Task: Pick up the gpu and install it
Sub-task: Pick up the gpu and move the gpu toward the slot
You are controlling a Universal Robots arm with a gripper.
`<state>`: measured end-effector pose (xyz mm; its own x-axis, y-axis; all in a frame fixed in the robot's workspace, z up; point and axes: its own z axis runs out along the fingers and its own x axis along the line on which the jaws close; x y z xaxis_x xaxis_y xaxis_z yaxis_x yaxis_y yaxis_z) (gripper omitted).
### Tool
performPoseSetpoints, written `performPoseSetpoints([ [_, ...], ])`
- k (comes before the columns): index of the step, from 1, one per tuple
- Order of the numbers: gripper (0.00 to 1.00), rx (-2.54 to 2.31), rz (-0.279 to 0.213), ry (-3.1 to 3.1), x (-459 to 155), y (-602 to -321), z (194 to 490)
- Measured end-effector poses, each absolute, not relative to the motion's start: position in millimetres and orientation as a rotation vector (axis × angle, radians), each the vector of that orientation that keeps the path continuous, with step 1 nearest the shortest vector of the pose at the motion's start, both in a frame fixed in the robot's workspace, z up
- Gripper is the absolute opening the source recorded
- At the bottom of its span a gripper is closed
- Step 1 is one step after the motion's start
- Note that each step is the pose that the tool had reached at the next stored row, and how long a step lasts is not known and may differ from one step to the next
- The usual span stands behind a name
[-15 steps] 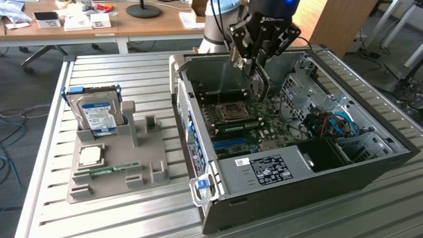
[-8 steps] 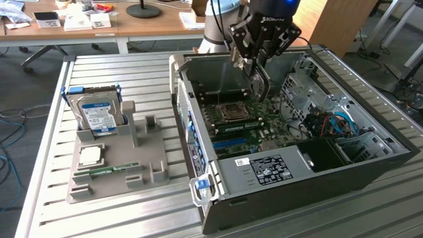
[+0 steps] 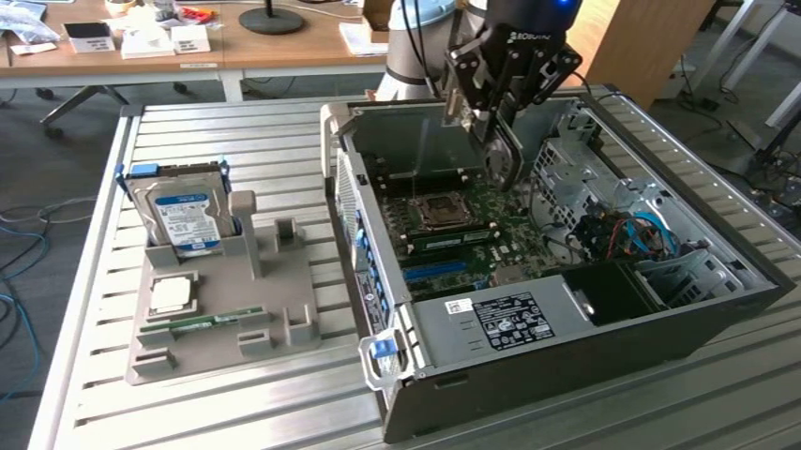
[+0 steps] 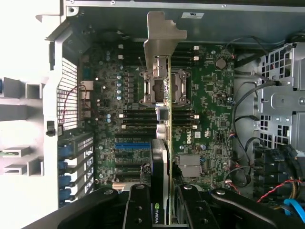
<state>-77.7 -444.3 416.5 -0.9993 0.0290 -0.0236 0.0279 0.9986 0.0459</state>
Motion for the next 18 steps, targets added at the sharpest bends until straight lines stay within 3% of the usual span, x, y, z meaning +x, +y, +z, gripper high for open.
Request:
performPoseSetpoints([
  [18, 0.27, 0.044, 0.071, 3.116, -71.2, -444.3, 416.5],
])
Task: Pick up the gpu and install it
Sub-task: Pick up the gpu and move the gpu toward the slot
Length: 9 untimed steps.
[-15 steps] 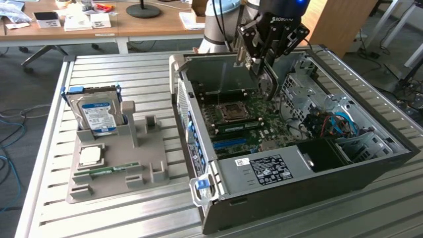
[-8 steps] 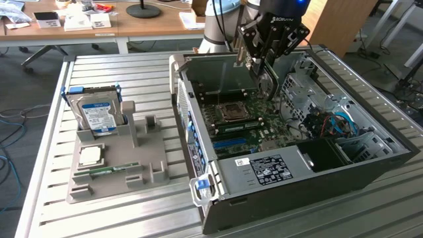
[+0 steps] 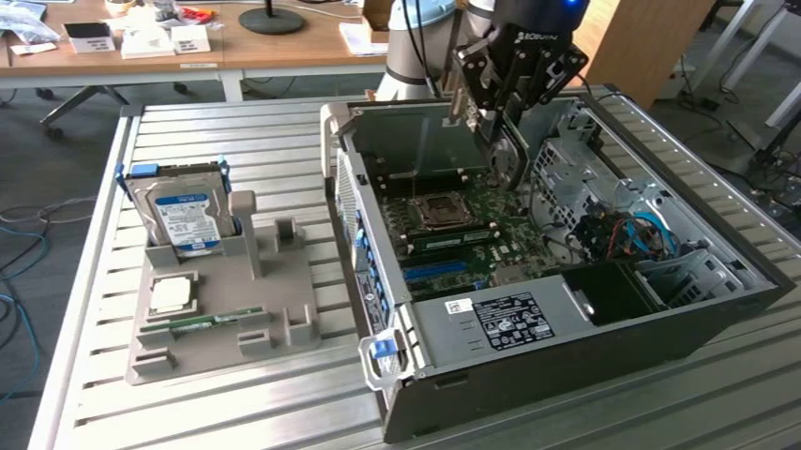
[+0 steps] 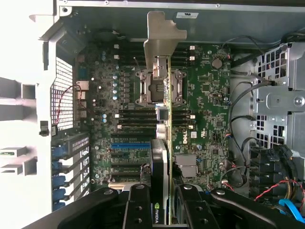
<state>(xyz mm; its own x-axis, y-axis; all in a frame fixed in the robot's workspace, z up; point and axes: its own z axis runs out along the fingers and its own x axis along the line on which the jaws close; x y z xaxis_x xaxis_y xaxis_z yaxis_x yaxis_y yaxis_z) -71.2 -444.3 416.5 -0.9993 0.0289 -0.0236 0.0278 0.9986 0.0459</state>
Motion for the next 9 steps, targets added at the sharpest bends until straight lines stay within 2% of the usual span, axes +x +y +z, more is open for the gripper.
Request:
performPoseSetpoints([
  [9, 0.27, 0.044, 0.071, 3.116, -47.3, -444.4, 416.4],
])
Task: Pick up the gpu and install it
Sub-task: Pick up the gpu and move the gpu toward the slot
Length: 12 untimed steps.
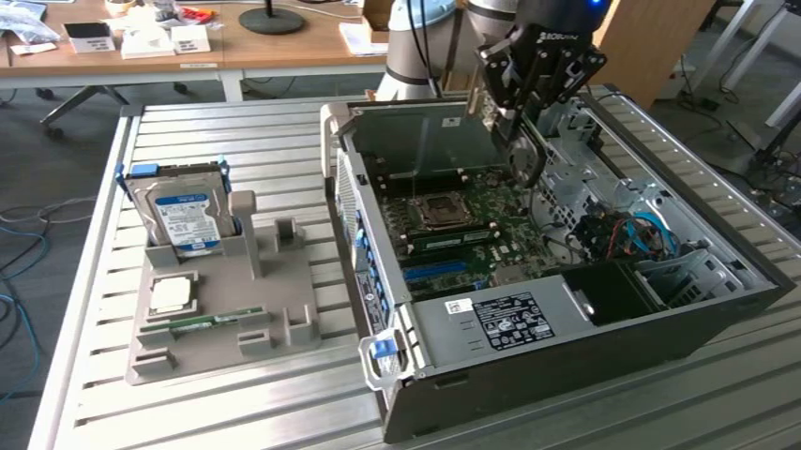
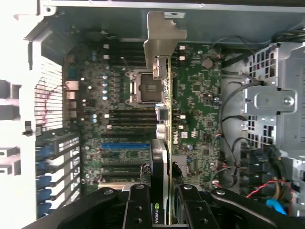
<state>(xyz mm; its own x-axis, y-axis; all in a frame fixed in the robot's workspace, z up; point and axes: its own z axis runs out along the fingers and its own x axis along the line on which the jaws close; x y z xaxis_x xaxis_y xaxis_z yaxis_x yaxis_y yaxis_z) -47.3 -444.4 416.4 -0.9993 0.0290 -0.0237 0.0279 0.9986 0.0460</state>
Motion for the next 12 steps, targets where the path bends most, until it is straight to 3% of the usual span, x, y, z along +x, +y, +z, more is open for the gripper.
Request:
performPoseSetpoints([
  [12, 0.27, 0.044, 0.071, 3.116, -4.0, -444.4, 416.4],
])
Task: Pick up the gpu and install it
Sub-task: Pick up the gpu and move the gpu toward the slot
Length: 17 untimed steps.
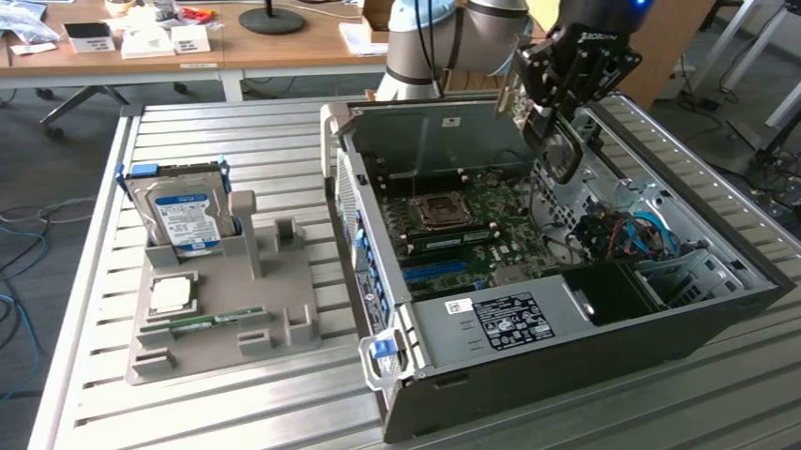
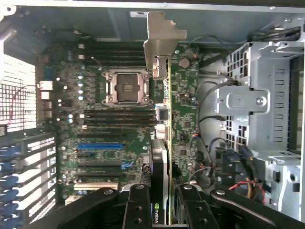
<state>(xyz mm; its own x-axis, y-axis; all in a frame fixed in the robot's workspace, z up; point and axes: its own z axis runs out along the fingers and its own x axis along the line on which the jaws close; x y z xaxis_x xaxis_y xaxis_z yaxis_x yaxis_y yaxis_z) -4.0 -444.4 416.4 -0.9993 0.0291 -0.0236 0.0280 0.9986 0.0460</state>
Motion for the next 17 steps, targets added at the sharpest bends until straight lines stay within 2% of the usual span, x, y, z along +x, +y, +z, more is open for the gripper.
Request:
performPoseSetpoints([
  [17, 0.27, 0.044, 0.071, 3.116, 26.4, -444.3, 416.4],
])
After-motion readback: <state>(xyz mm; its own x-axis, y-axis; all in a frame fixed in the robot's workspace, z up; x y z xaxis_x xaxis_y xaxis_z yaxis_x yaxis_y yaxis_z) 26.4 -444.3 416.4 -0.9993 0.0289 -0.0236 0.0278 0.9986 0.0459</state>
